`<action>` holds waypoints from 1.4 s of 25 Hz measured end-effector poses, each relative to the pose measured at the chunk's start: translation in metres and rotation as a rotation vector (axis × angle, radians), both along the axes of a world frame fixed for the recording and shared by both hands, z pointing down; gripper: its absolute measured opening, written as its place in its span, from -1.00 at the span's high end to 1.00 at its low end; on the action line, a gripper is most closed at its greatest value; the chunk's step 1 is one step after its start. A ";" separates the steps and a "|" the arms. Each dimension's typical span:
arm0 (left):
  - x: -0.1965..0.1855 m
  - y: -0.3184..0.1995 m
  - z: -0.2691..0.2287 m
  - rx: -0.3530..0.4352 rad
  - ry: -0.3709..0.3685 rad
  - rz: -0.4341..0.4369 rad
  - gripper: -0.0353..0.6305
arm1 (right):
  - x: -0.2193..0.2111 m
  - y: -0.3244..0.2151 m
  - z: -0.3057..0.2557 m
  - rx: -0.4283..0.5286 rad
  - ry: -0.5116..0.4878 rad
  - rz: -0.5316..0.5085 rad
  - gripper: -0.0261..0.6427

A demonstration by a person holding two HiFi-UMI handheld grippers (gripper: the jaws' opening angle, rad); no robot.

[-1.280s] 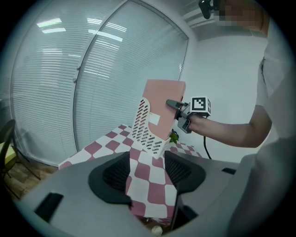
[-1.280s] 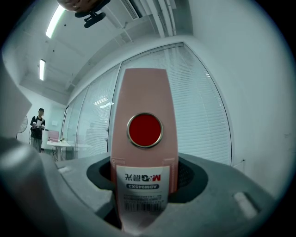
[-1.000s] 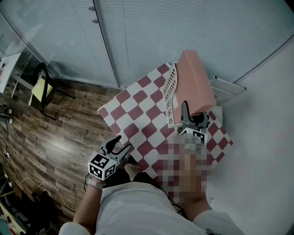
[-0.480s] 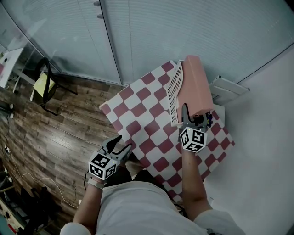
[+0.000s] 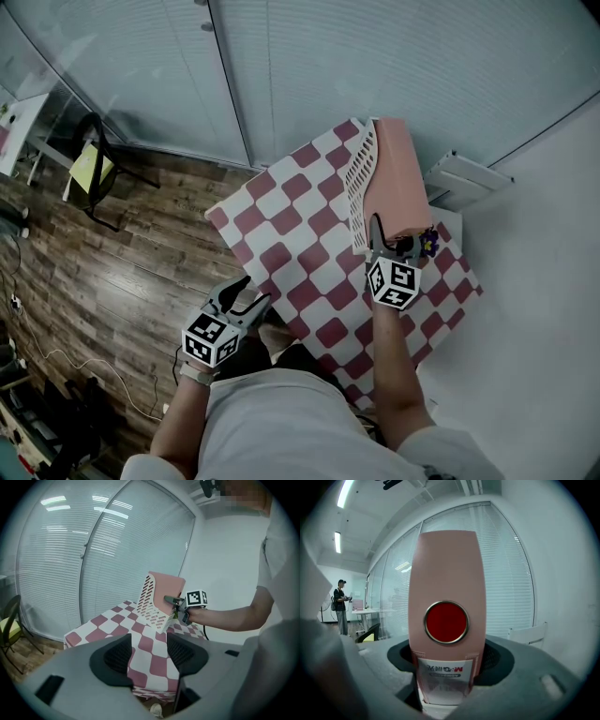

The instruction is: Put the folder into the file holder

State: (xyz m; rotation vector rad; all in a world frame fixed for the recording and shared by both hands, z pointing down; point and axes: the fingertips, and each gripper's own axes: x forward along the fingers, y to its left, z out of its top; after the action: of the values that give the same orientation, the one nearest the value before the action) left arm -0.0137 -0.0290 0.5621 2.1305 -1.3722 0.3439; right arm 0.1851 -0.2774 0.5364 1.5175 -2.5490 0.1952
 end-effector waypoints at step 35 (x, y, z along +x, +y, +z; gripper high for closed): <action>0.108 -0.075 -0.031 0.118 0.040 0.395 0.24 | 0.095 0.112 -0.043 -0.013 -0.065 0.094 -0.07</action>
State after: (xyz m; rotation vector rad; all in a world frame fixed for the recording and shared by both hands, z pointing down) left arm 0.0947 -0.1038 0.5311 2.4911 -0.9634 0.3780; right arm 0.2799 -0.1658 0.4933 1.6531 -2.5218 0.2773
